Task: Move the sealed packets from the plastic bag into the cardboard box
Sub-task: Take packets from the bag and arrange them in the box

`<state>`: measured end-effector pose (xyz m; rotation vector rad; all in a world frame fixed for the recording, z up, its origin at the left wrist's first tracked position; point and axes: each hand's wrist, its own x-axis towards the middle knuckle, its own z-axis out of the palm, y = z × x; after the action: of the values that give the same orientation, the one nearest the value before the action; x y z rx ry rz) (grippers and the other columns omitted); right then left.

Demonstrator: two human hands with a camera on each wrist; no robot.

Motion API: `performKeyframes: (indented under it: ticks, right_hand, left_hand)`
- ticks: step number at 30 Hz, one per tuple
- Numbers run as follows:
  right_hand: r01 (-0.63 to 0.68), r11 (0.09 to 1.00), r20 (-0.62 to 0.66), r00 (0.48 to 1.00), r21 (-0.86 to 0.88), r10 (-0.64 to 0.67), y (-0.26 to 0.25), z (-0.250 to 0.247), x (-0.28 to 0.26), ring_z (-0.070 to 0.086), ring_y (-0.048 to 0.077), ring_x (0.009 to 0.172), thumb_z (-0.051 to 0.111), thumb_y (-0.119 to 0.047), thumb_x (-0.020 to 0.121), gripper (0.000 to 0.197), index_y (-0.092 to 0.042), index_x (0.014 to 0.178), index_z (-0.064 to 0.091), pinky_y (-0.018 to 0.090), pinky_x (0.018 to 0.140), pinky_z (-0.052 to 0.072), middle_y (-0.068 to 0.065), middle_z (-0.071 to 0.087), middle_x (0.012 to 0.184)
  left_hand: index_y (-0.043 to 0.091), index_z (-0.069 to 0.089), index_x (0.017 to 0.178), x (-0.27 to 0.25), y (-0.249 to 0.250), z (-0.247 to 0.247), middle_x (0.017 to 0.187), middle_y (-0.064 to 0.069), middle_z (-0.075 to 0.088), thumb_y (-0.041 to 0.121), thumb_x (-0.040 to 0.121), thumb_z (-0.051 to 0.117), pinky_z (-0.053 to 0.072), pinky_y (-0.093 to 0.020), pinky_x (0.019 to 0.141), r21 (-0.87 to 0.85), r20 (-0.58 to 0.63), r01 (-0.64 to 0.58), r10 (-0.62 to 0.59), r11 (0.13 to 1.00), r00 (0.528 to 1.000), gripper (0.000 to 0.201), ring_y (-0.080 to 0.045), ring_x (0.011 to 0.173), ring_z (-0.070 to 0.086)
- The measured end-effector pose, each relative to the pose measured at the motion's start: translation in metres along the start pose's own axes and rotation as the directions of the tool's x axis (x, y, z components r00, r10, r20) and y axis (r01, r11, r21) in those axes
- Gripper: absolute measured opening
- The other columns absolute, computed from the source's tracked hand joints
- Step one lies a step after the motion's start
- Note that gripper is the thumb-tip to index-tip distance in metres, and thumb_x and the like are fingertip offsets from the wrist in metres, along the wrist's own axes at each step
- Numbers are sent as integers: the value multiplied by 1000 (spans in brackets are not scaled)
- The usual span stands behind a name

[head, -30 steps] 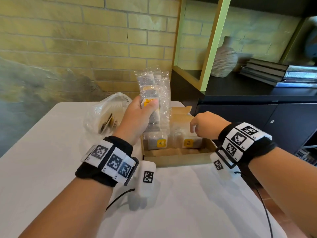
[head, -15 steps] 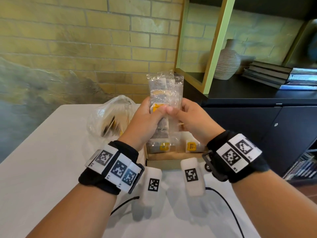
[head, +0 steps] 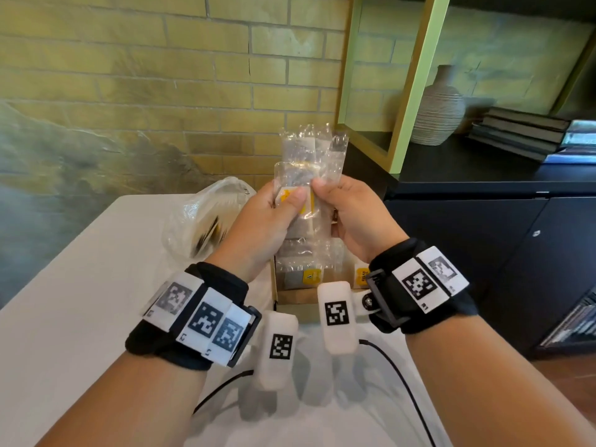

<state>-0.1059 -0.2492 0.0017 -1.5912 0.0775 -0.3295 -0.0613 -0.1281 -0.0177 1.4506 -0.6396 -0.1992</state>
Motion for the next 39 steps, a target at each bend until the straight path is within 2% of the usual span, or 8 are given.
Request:
performKeyframes:
  ticks: [5,12,17,20,26,29,35,39]
  right_hand:
    - [92,996,-75,993,10,-91,-6,-8,12,65,19,75,47,-23,97,18,-17,93,63,35,65,56,6,68,87]
    - [82,994,-98,992,75,-74,-5,-15,19,66,28,91,48,-27,96,28,-7,111,60,50,82,53,12,68,102]
    - [133,991,-114,985,33,-129,-2,-23,22,67,11,68,47,-23,97,20,-19,86,62,33,63,58,-3,70,78]
    - [166,986,-140,977,14,-162,-2,-28,22,67,8,65,47,-21,97,25,-22,79,63,27,57,54,-6,70,72]
    - [201,979,-243,948,-36,-204,-8,-51,22,69,24,80,48,-21,97,23,-19,84,67,49,80,56,2,72,80]
    - [211,978,-303,931,-7,-203,-12,-66,20,67,18,74,48,-21,97,22,-22,81,63,47,78,55,-2,69,77]
    - [229,972,-360,912,50,-196,-14,-91,20,69,12,80,47,-19,97,18,-25,88,61,33,68,58,-3,70,86]
    - [245,965,-389,901,94,-191,-15,-102,18,70,11,84,46,-20,97,16,-25,93,61,33,69,57,-4,71,90]
  left_hand:
    - [31,49,127,3,2,-6,103,5,64,32,86,63,57,-28,63,43,-19,41,-40,998,999,44,-12,84,68]
    - [30,62,88,6,2,-13,85,4,68,12,85,65,54,-36,64,69,-103,6,1,998,995,18,-16,78,66]
    - [22,59,85,4,2,-13,83,-2,65,2,87,60,54,-41,74,37,-116,20,-16,999,993,20,-17,73,62]
    - [22,59,88,3,5,-12,82,-1,62,-3,88,55,51,-18,50,6,-111,15,-14,1000,994,25,-8,63,60]
    - [24,60,96,1,8,-12,84,1,63,-8,89,51,57,-29,58,-31,-91,45,-48,999,995,34,-9,65,62]
    - [29,63,96,0,9,-9,80,4,64,-4,92,48,51,-21,47,-35,-77,73,-76,997,994,36,-1,56,60]
    - [23,63,113,2,8,4,64,9,62,1,96,42,50,-23,51,128,2,123,-124,984,992,35,-6,52,58]
    - [23,61,123,9,8,17,92,9,66,3,91,53,46,-14,56,450,28,87,-112,889,993,38,-5,70,59]
